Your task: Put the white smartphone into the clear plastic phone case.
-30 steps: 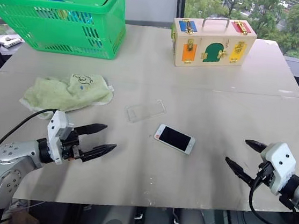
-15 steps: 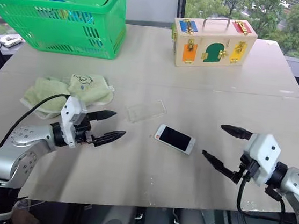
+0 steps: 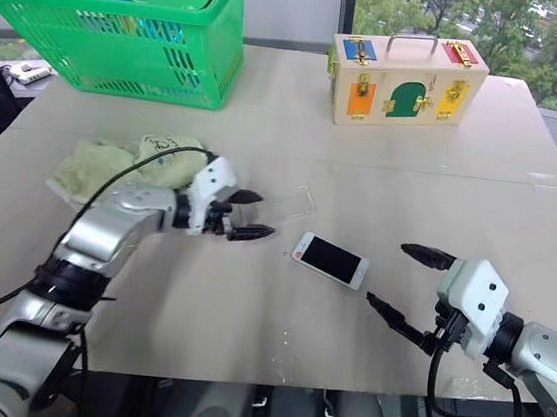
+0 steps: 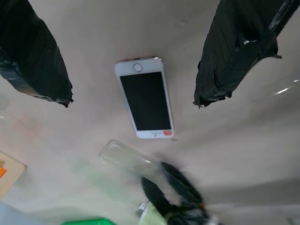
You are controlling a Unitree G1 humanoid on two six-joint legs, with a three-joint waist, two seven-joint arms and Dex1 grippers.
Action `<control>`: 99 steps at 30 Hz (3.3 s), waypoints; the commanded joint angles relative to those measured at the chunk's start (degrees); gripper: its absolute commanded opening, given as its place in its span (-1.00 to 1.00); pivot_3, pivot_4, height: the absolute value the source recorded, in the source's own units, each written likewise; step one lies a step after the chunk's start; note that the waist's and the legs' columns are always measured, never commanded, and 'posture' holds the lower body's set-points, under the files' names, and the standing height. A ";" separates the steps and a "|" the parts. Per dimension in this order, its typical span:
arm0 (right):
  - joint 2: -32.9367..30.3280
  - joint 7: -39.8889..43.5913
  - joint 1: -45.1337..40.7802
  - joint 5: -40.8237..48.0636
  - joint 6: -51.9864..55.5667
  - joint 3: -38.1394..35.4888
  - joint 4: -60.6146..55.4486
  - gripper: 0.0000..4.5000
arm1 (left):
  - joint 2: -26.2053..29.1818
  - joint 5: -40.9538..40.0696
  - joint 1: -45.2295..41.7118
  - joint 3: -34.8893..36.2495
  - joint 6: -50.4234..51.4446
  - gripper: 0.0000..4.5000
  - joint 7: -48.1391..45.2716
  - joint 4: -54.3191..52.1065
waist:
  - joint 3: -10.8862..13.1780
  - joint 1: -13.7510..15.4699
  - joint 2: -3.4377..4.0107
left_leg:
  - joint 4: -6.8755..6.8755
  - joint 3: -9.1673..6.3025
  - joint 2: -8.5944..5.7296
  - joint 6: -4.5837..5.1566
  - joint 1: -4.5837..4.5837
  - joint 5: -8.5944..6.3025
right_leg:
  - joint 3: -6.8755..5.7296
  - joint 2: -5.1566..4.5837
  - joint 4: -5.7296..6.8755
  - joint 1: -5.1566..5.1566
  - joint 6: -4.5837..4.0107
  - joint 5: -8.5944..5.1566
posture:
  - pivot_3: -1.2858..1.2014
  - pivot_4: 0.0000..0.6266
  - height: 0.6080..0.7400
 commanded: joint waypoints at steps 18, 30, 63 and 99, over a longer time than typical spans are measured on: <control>2.29 -4.95 -1.88 -2.01 -0.13 5.29 -3.11 1.00 | -7.22 -4.94 4.89 25.75 63.45 -0.98 22.82 -34.28 | -0.06 -1.33 -0.04 | -0.01 -0.06 0.19 -0.01 0.23 0.00 | 0.46 0.22 0.13 0.05 0.00 0.00 | 0.03 -0.52 1.00; 1.72 -4.74 -1.92 -1.76 0.53 4.88 -3.87 1.00 | -27.01 -12.07 -2.18 39.22 66.13 -0.63 45.25 -25.75 | -0.03 -0.97 -0.15 | -0.02 -0.24 0.09 -0.01 0.69 0.00 | 0.64 0.31 0.02 0.66 0.01 -0.01 | 0.03 -0.52 1.00; 2.06 -3.47 2.67 -1.39 -1.58 3.52 -6.70 1.00 | 11.02 6.50 -7.28 -2.94 -23.58 0.38 -32.92 18.29 | -0.06 -0.22 -0.04 | 0.11 0.06 0.13 0.18 -0.09 -0.13 | 0.85 0.46 0.00 -0.17 0.00 0.00 | 0.03 -0.52 1.00; 0.64 -0.49 -3.69 -3.34 -3.70 4.21 -1.49 1.00 | -12.03 -7.47 -7.60 19.47 55.61 0.22 14.03 -19.76 | -0.07 -1.44 -0.13 | 0.33 -0.11 0.08 0.16 0.13 -0.11 | 1.35 0.66 0.36 0.04 0.06 -0.02 | 0.03 -0.52 1.00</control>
